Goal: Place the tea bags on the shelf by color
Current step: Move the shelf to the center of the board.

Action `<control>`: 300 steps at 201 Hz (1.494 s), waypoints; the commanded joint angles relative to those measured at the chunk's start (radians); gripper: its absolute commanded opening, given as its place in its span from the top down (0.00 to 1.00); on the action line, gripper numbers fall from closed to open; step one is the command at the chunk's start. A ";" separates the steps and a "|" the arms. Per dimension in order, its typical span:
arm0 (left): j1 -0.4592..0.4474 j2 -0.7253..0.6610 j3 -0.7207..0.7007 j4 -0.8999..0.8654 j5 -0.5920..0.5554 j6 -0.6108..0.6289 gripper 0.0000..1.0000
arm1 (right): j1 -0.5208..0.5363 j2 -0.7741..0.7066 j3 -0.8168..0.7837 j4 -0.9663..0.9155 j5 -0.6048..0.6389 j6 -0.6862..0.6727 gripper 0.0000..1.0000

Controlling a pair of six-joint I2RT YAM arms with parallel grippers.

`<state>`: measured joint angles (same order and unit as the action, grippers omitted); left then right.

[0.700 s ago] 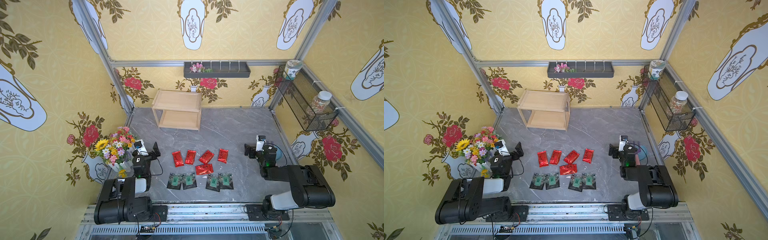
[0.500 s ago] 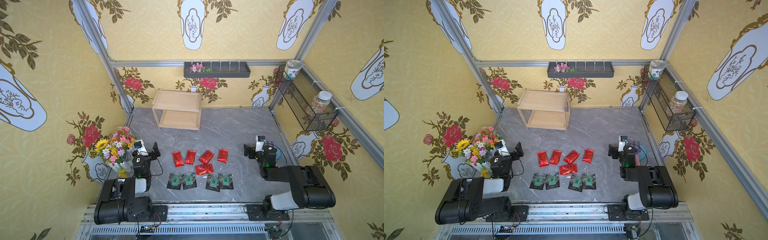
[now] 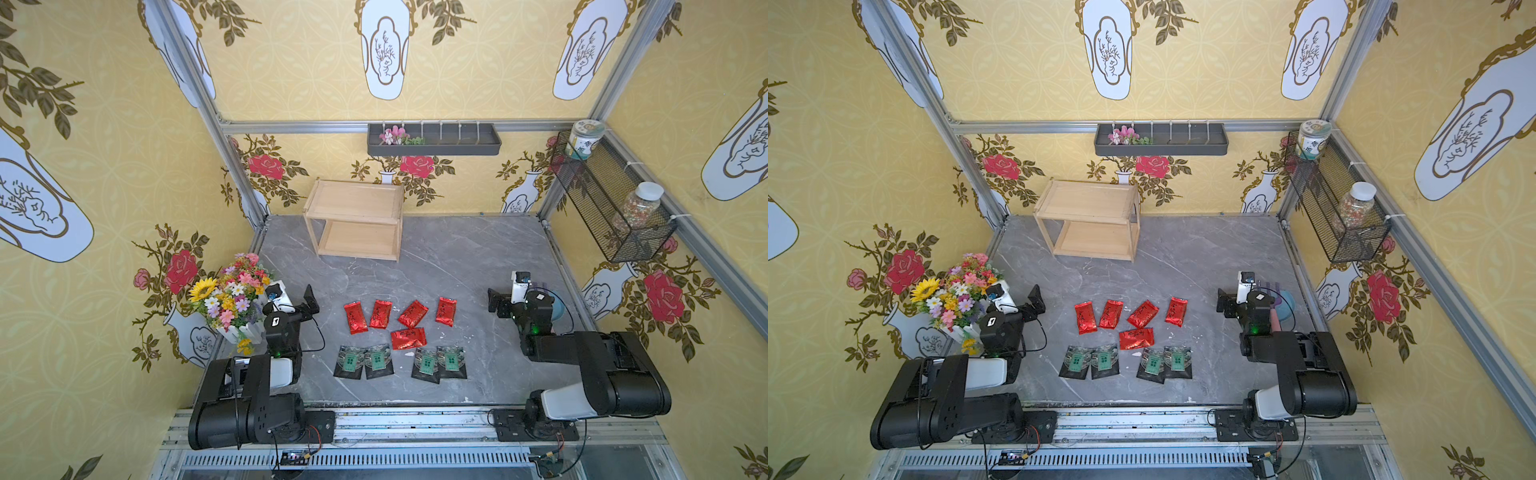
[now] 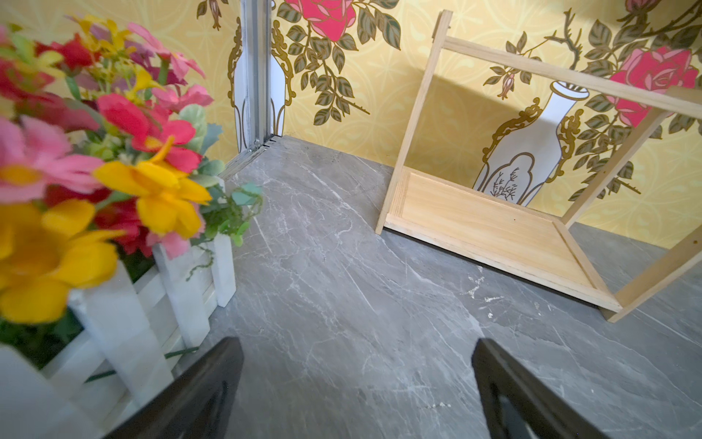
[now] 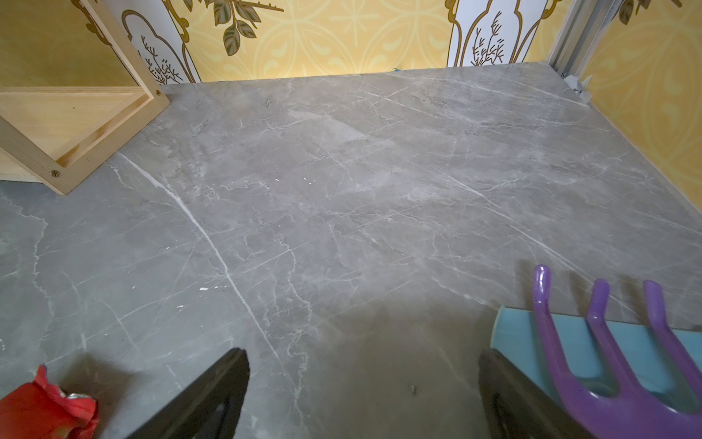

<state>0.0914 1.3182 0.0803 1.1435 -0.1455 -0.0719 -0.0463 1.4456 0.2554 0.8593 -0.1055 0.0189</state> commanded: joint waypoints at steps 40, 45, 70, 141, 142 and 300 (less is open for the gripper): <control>0.000 -0.002 0.001 0.018 0.015 -0.004 0.00 | 0.132 -0.092 0.032 -0.103 0.303 -0.021 0.03; 0.003 0.000 0.001 0.019 0.018 -0.007 0.00 | 0.172 -0.128 0.055 -0.176 0.375 -0.026 0.03; -0.020 -0.058 0.036 -0.067 -0.079 -0.013 0.00 | 0.302 -0.263 0.236 -0.626 0.520 0.054 0.03; -0.180 -0.375 0.414 -0.807 -0.375 -0.309 0.00 | 0.494 -0.246 0.559 -0.950 0.381 0.380 0.03; -0.181 -0.372 0.421 -0.813 -0.373 -0.315 0.00 | 0.494 -0.244 0.564 -0.949 0.376 0.383 0.03; -0.062 0.611 1.745 -1.354 0.129 -0.300 0.07 | 0.465 0.561 1.440 -0.794 -0.323 0.633 0.03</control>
<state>0.0036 1.8332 1.7229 -0.0975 -0.1158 -0.3733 0.4305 1.9396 1.6154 0.0219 -0.3618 0.6052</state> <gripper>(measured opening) 0.930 0.971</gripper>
